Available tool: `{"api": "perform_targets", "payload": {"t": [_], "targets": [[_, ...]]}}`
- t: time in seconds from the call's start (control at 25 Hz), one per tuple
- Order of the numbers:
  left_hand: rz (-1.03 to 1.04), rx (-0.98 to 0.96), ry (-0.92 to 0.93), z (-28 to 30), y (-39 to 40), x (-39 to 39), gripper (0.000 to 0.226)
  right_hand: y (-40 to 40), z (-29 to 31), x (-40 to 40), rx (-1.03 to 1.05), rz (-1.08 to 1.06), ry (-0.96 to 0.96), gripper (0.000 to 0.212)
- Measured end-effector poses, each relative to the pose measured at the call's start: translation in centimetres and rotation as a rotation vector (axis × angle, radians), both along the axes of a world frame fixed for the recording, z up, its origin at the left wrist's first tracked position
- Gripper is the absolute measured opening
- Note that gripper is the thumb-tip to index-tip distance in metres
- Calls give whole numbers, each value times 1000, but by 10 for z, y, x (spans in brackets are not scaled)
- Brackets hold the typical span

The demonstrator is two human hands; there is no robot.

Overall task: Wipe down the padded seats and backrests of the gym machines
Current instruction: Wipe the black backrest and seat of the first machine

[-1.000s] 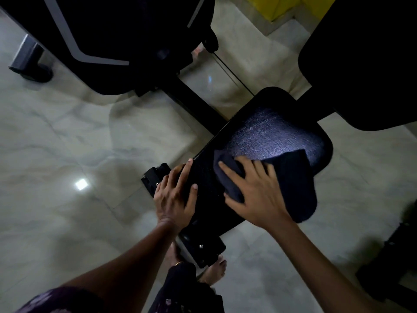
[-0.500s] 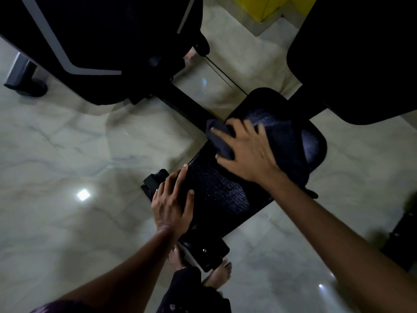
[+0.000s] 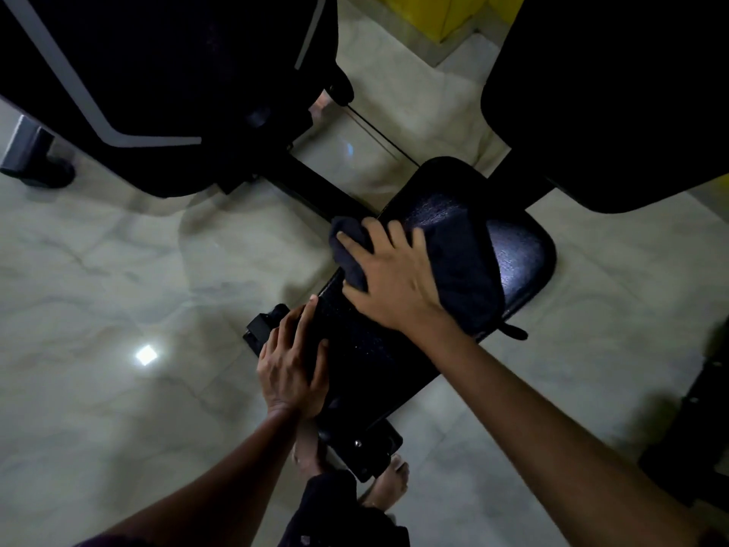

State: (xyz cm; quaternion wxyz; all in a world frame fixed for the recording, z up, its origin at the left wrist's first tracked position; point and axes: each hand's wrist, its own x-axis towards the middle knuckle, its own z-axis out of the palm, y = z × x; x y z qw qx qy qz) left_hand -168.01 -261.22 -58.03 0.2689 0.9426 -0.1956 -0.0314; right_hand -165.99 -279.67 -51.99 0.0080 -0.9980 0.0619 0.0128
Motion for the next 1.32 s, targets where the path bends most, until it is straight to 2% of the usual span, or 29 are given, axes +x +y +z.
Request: {"api": "perform_targets", "payload": {"t": [0.12,0.28,0.4,0.52,0.72,0.76,0.8,0.92,1.0,1.04,1.12,1.2,1.24,1.32], "targets": [[-4,-8,-10,1,-1,0,54,-34,6,13,7,-87,-18,62],[3,-9,-10,1,-4,0,56,-92,14,-2,40,-559,-82,64],[6,3,9,1,-4,0,57,-96,12,-24,34,-782,-139,65],[-4,40,39,-1,-2,0,58,-73,6,-21,21,-721,-104,71],[-16,42,90,8,-2,-5,57,-32,-2,-60,4,-215,-85,69],[-28,37,125,9,-1,-4,57,-40,-1,-70,13,-181,-81,69],[-44,28,159,10,-2,-3,57,-50,0,-77,7,-232,-93,69],[-90,12,248,9,-5,2,57,-59,5,-61,-6,-731,-138,72],[-80,-48,352,16,0,8,56,-34,3,-38,5,-912,-118,74],[-88,-94,440,21,1,16,52,-15,1,-29,-5,-877,-115,75],[-161,-229,578,30,-3,40,40,18,-2,-34,-42,-647,-95,75],[-310,-329,484,42,-27,76,43,24,-3,-56,-46,-414,-47,74],[-392,-355,429,48,-50,95,45,17,-2,-63,-52,-397,-41,73],[-609,-340,306,59,-108,129,40,7,-1,-64,-46,-646,-82,71]]}}
